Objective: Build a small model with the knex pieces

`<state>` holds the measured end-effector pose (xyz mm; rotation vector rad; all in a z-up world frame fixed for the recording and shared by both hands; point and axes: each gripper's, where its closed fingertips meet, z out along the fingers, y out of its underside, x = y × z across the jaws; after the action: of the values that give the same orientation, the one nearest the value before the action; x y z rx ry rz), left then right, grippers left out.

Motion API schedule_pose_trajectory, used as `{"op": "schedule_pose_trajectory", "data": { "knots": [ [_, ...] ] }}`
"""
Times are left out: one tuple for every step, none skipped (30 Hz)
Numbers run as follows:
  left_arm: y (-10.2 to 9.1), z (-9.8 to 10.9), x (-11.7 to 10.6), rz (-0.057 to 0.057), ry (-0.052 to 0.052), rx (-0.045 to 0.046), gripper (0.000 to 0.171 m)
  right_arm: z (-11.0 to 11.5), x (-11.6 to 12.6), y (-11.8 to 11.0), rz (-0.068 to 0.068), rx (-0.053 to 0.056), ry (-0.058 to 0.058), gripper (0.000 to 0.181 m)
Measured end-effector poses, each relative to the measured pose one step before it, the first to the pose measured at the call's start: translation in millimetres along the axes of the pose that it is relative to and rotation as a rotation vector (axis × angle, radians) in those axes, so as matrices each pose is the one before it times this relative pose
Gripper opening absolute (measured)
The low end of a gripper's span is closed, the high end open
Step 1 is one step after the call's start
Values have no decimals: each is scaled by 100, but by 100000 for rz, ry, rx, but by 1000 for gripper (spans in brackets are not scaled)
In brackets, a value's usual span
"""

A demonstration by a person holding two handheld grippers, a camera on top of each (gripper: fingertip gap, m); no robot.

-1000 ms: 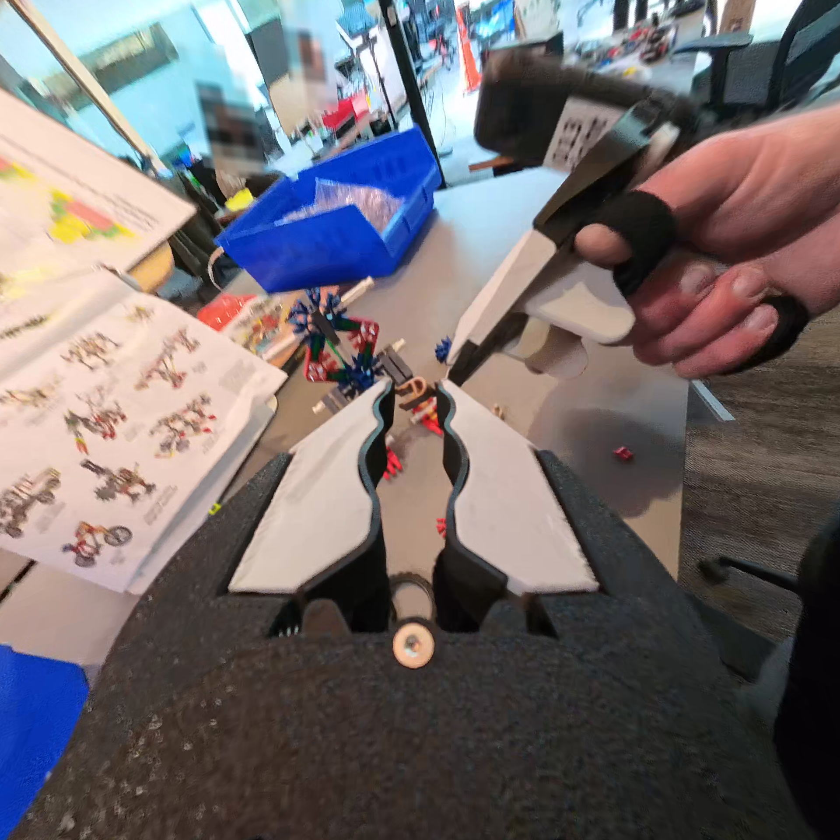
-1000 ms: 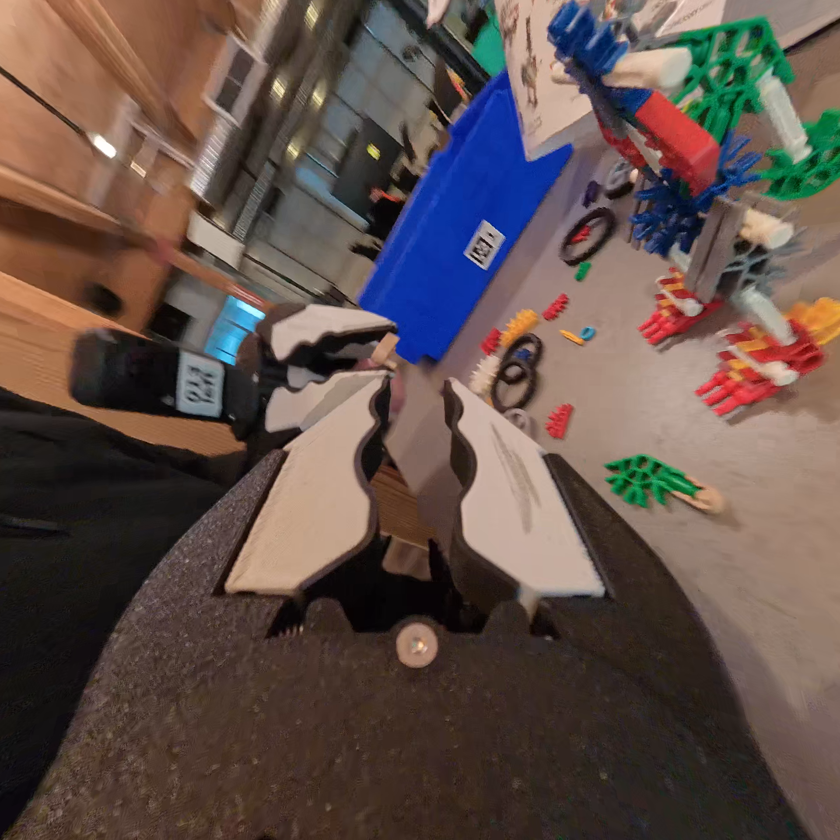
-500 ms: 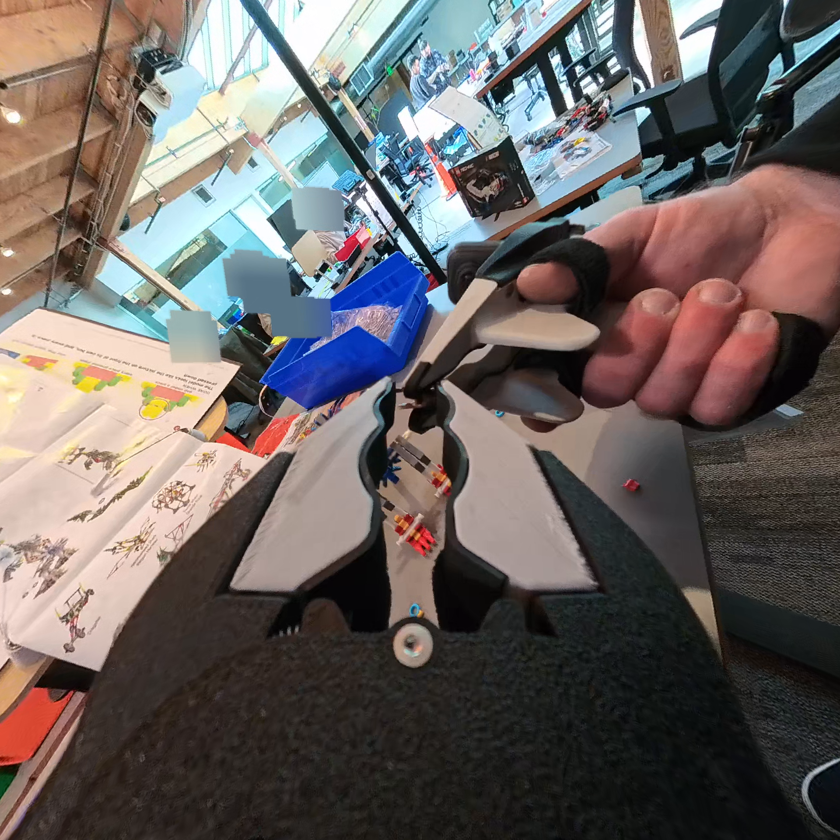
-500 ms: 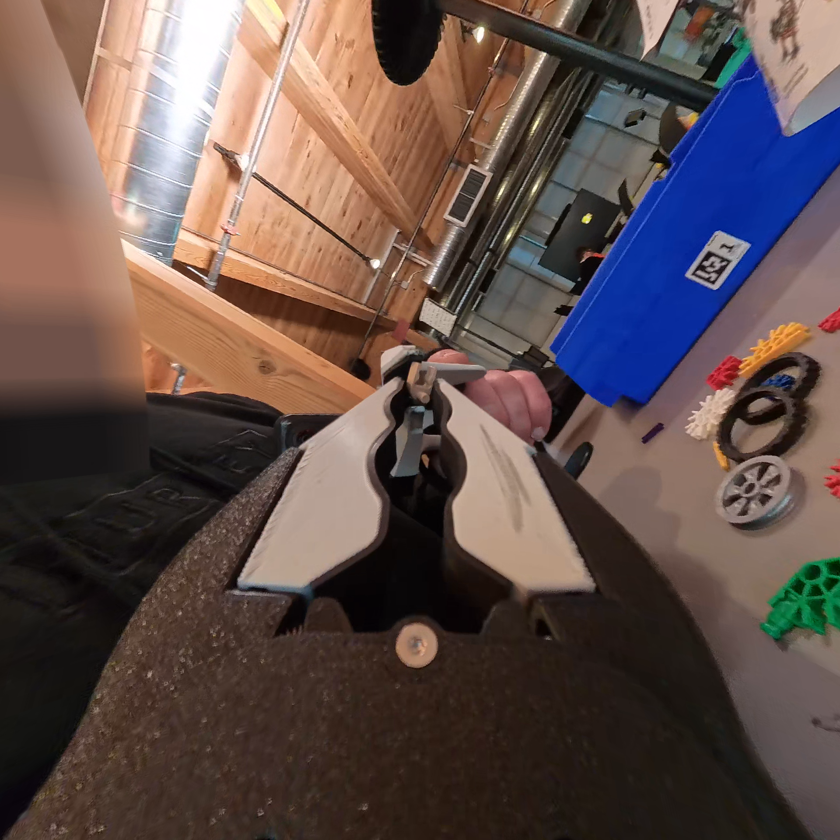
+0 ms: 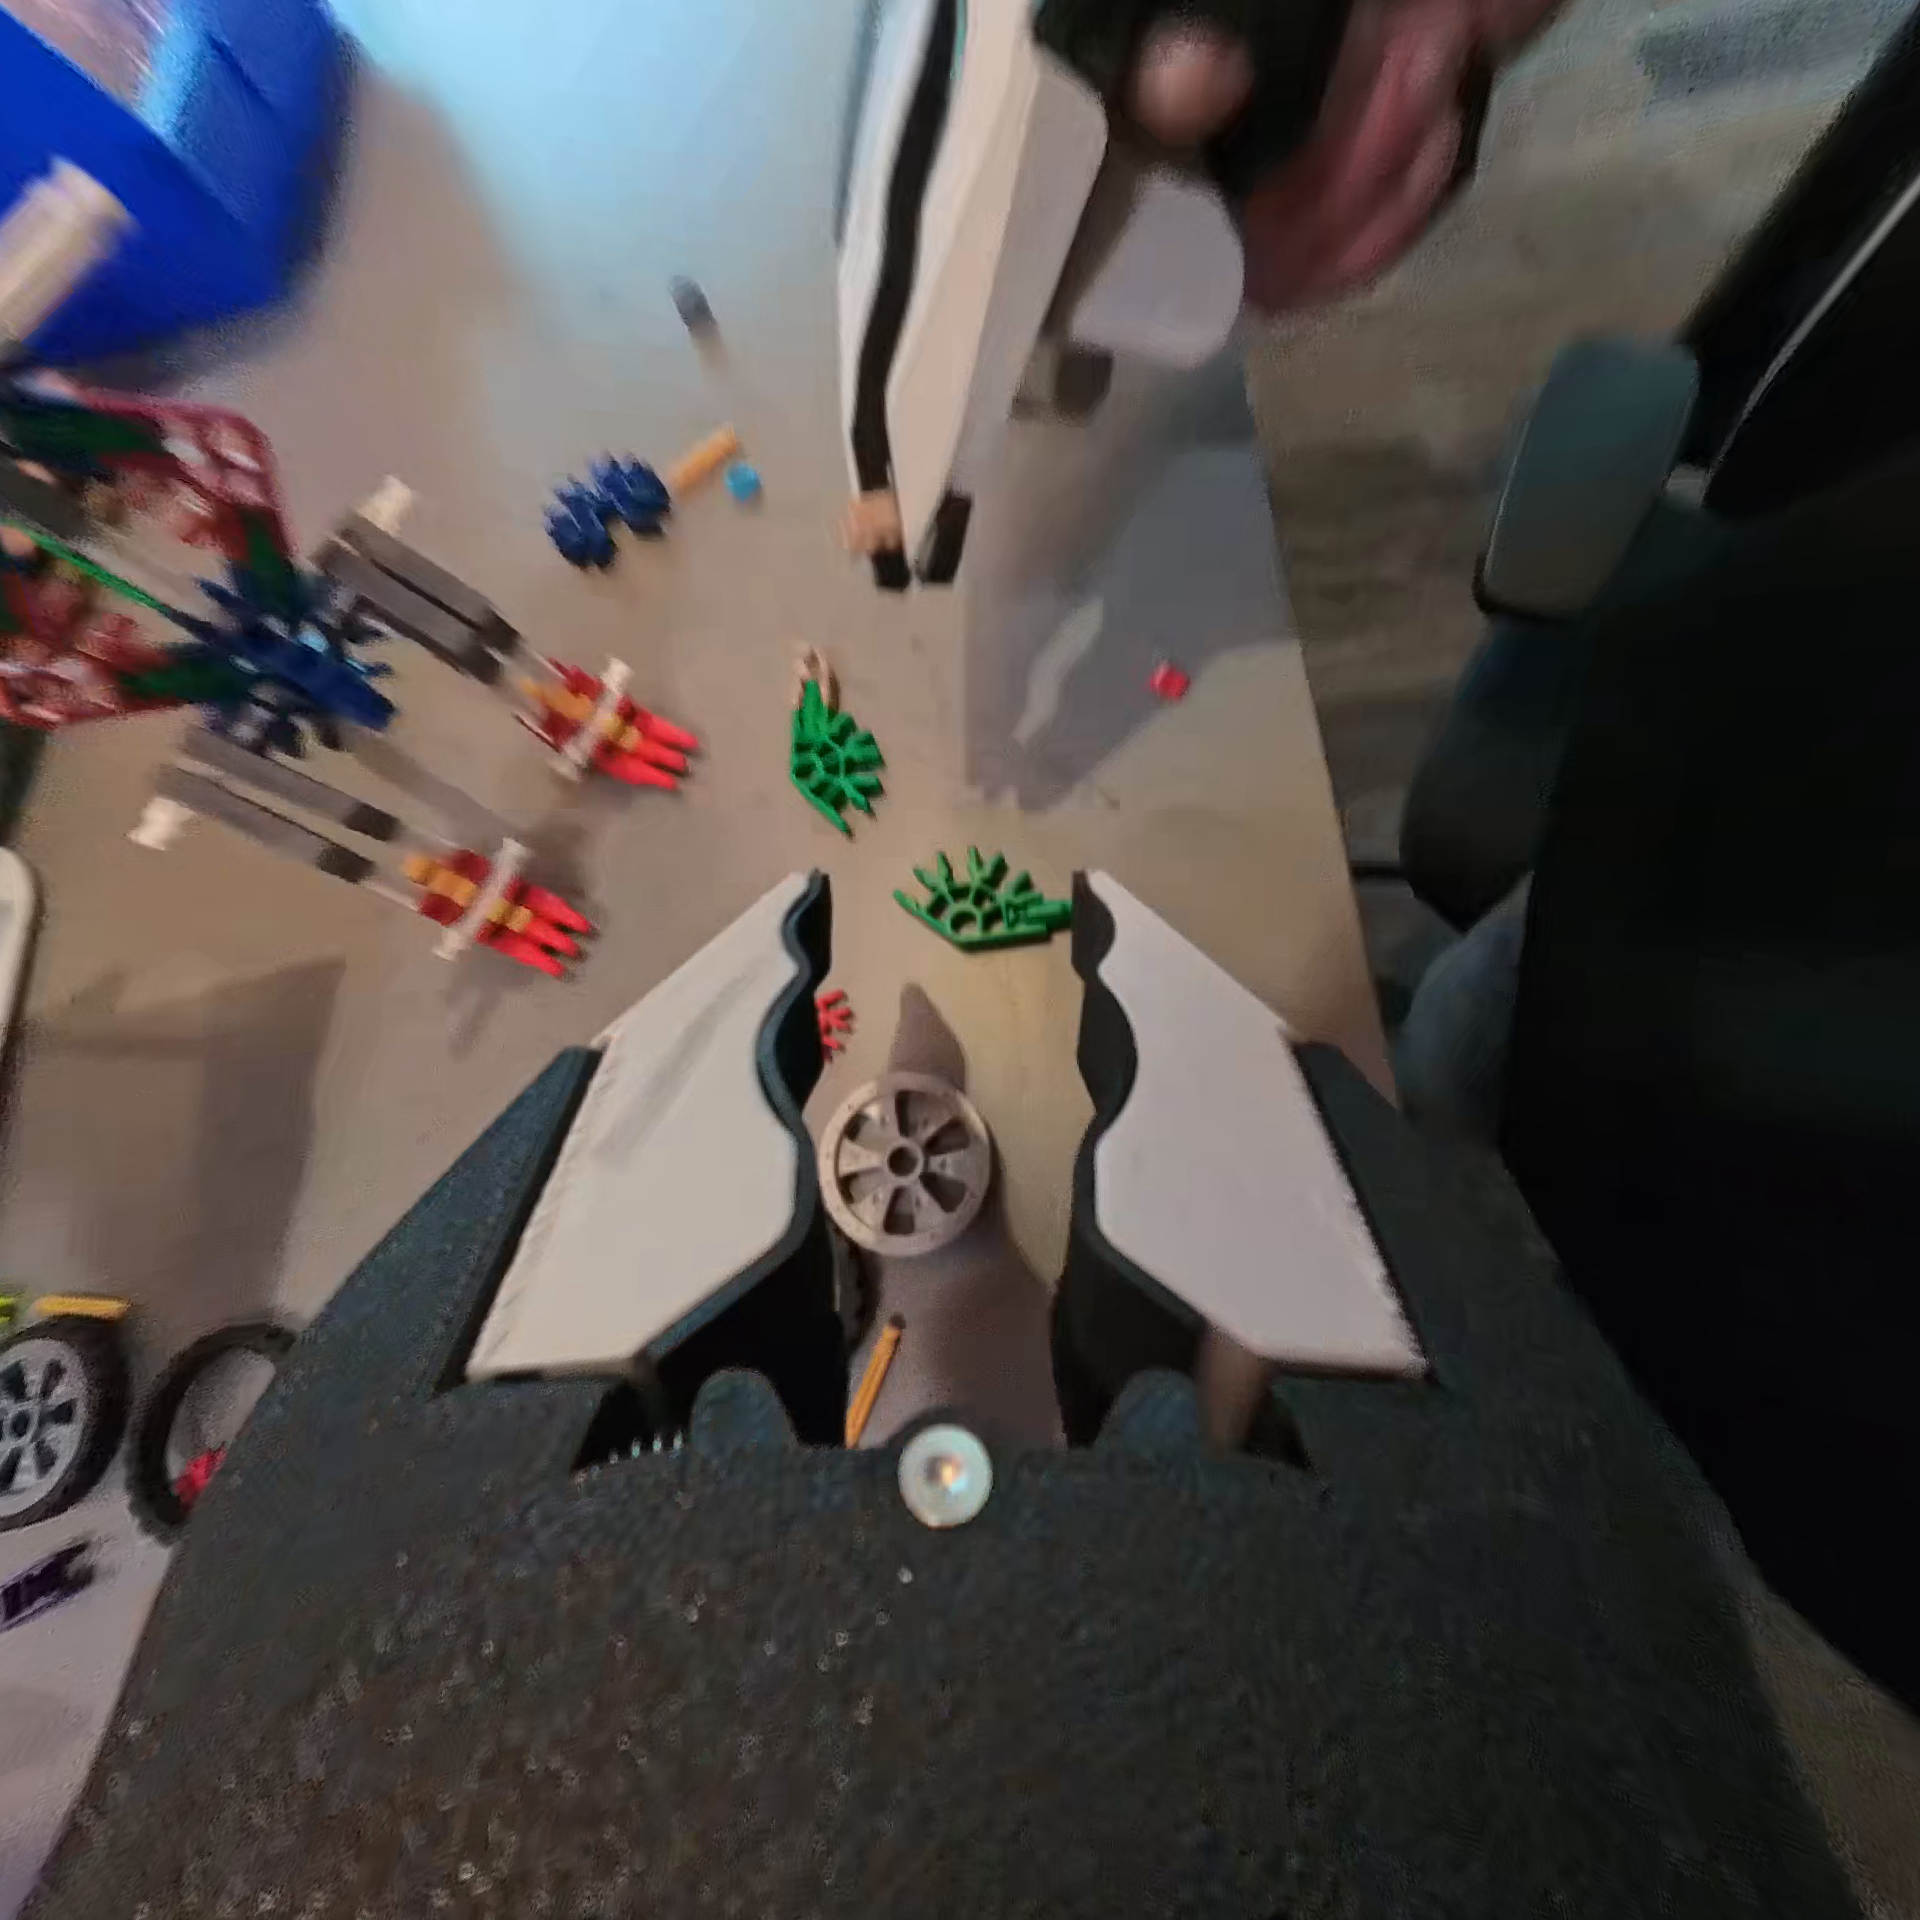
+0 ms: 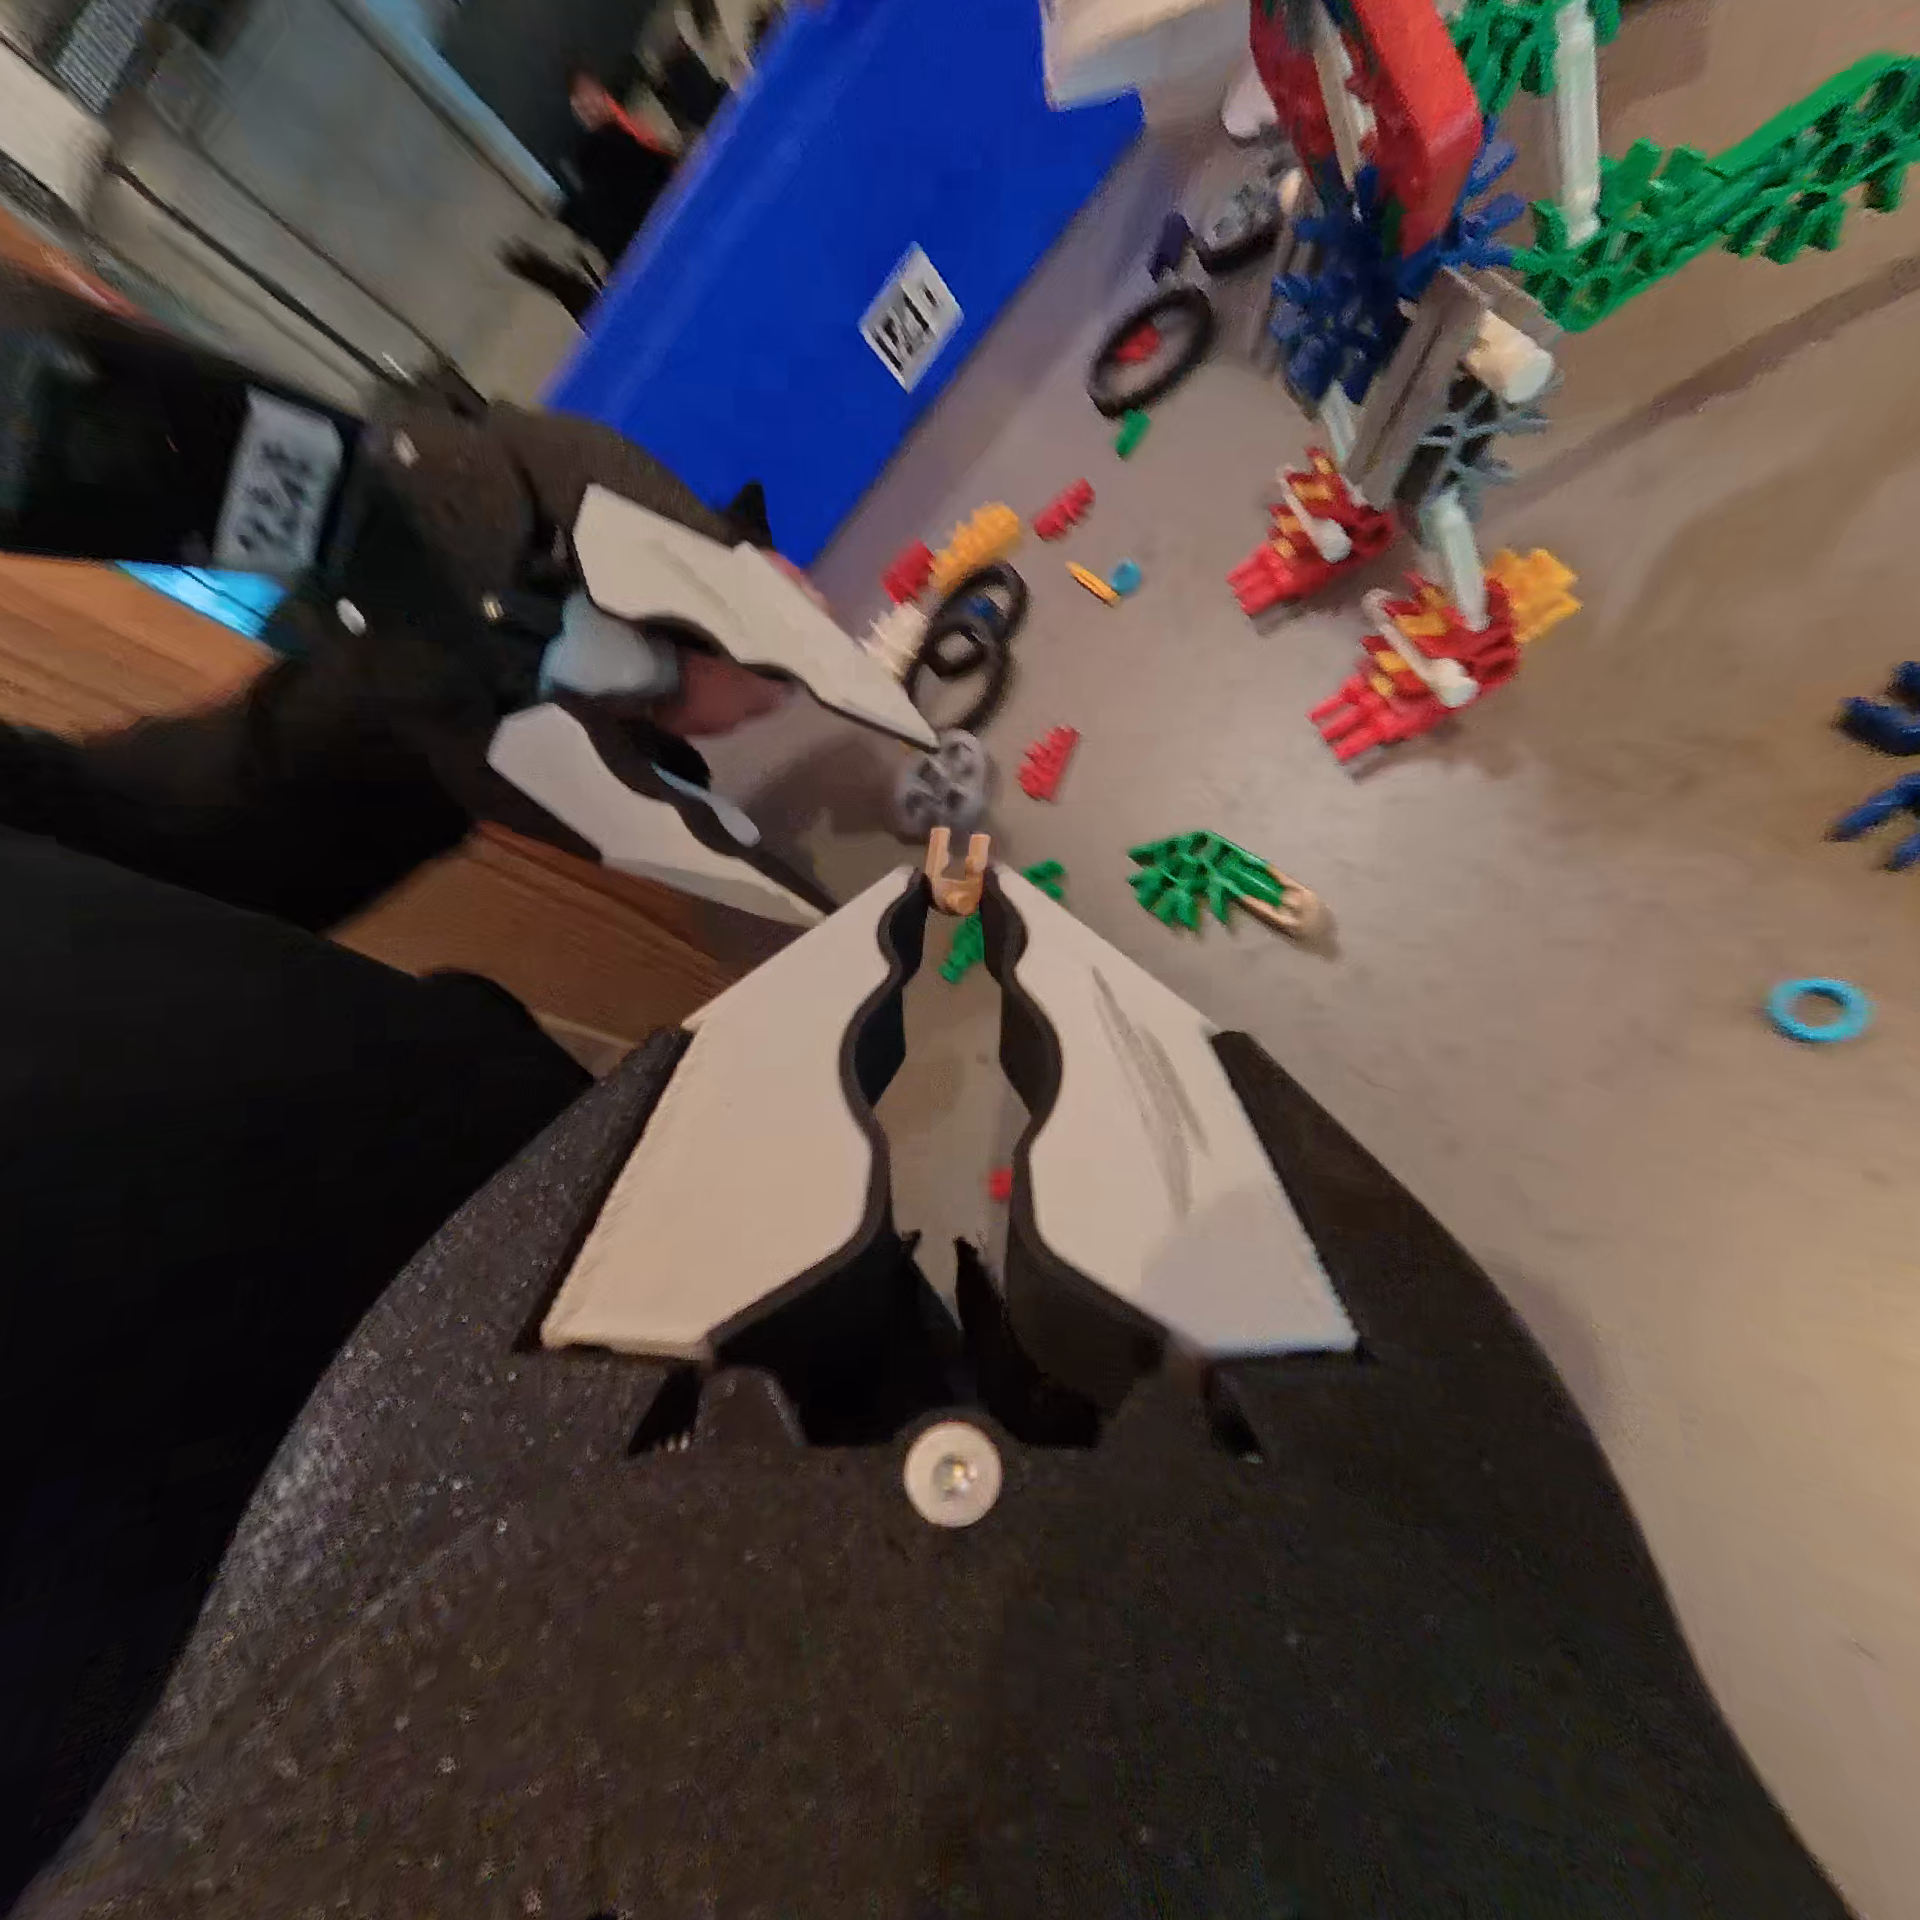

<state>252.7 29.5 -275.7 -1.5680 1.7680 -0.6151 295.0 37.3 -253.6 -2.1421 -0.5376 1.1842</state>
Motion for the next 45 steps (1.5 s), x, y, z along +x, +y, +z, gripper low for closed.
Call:
{"op": "schedule_pose_trajectory", "data": {
  "knots": [
    [760, 510, 202, 1713, 2189, -3605, 43, -97, 418, 384, -3463, -3285, 3001, 10],
    [524, 417, 15, 1144, 762, -2747, 39, -46, 186, 252, -2321, -2069, 1475, 10],
    [397, 376, -260, -583, -812, -2278, 37, 6, 79, 210, -1538, -1579, 835, 10],
    [289, 341, -39, -1459, 484, -1462, 37, 38, 103, 222, -1336, -1452, 1049, 10],
    [191, 289, 12, -948, 209, -1055, 36, 51, 118, 226, -1356, -1260, 1225, 10],
    [48, 220, -176, 36, -1748, -399, 34, 51, 48, 228, -1278, -1040, 893, 10],
    [-130, 138, 23, -360, -672, 430, 33, 50, 9, 238, -983, -886, 602, 10],
    [-173, 141, 213, -1009, 613, 468, 33, 73, 46, 249, -563, -849, 696, 10],
    [-143, 171, -46, -937, -1305, 199, 33, 73, 128, 257, -345, -912, 989, 10],
    [-133, 172, -233, -961, -2523, -154, 32, 63, 135, 230, -684, -966, 1098, 10],
    [-126, 197, -264, -1519, -2578, -399, 31, 52, 79, 196, -1221, -957, 942, 10],
    [-165, 206, -206, -1910, -2257, -317, 31, 48, 64, 161, -1413, -1133, 861, 10],
    [-169, 149, -72, -924, -1673, -315, 31, 53, 75, 146, -1570, -1443, 1024, 10],
    [-105, 58, -60, 730, -1648, -430, 32, 71, 76, 148, -1965, -1730, 1070, 10],
    [-40, -27, -73, 1058, -1264, -350, 33, 79, 55, 119, -2635, -1851, 1089, 10],
    [26, -70, 69, 395, 569, -22, 33, 68, 33, 112, -3247, -1941, 1155, 10],
    [88, -70, 48, -676, 1087, -91, 33, 112, 45, 93, -3594, -2101, 1359, 10],
    [68, -79, -38, -860, 634, 279, 32, 137, 27, 89, -3788, -2271, 1275, 10],
    [88, -8, -15, -845, 749, 97, 31, 207, -33, 108, -3927, -2573, 999, 10],
    [182, 84, 150, -772, 1536, -723, 29, 228, -76, 90, -3956, -2689, 756, 10],
    [154, 102, 174, -157, 1074, -969, 28, 252, -114, 59, -3588, -2559, 515, 10],
    [-72, 52, -42, 536, -1159, 0, 26, 235, -175, 14, -3009, -2160, 87, 10],
    [-57, 72, -67, -353, -1250, -285, 25, 217, -150, -18, -2256, -1689, 29, 10],
    [-73, 54, -82, -1462, -1094, -406, 24, 202, -102, -4, -1797, -1540, 174, 10],
    [-55, 52, -192, -2527, -1792, -503, 22, 192, -49, 42, -1619, -1622, 450, 10],
    [-91, 67, -16, -2485, -1022, -30, 21, 148, -7, 96, -1336, -1651, 593, 10],
    [-84, 39, 39, -2231, -1059, 20, 22, 102, 6, 79, -1169, -1304, 673, 10],
    [-57, 34, 0, -2000, -1400, -162, 22, 71, -30, 42, -698, -905, 311, 10],
    [-57, 23, 115, -1452, -698, 68, 23, 52, -22, 15, -187, -679, 214, 10],
    [-63, 1, 209, -444, 41, 314, 23, 38, 32, 35, -439, -749, 502, 10],
    [-6, -12, 43, 236, -627, 203, 24, 45, 6, 33, -1138, -878, 380, 10],
    [-6, -38, -5, 394, -427, 402, 25, 75, -17, 23, -1387, -866, 242, 11],
    [-39, -26, 37, 126, 417, 609, 26, 95, 103, 1, -1095, -897, 799, 11],
    [3, -24, -6, -208, 467, 223, 26, 91, 89, -18, -906, -875, 664, 11],
    [34, 2, -59, -116, 156, -229, 26, 45, 0, -48, -862, -671, 24, 11],
    [8, -5, -66, 364, 0, -119, 26, 3, 53, -24, -709, -633, 215, 11],
    [-83, -35, -83, 678, -355, 419, 26, 8, 72, -20, -896, -467, 477, 11],
    [-127, -63, -76, 489, -386, 644, 26, 22, -5, -3, -1162, -550, 206, 11],
    [-73, -32, 0, 122, 165, 337, 26, 4, 23, -13, -763, -585, 217, 11],
    [-35, -4, 49, 49, 483, 205, 26, 19, 62, -37, -251, -653, 328, 11],
    [-13, 4, 18, 220, 47, 253, 26, 27, 62, -28, 21, -841, 238, 11],
    [45, 14, -68, 152, -595, -125, 26, 33, 23, -21, -298, -950, 82, 11],
    [73, 29, 5, -21, 19, -233, 26, 20, 9, -24, -503, -961, 260, 11],
    [34, 19, 43, -222, 261, 108, 26, 7, 7, -3, -213, -937, 139, 11],
    [33, 24, 34, -233, 123, 215, 26, 1, -2, 6, -41, -802, -27, 11]
  ]
}}
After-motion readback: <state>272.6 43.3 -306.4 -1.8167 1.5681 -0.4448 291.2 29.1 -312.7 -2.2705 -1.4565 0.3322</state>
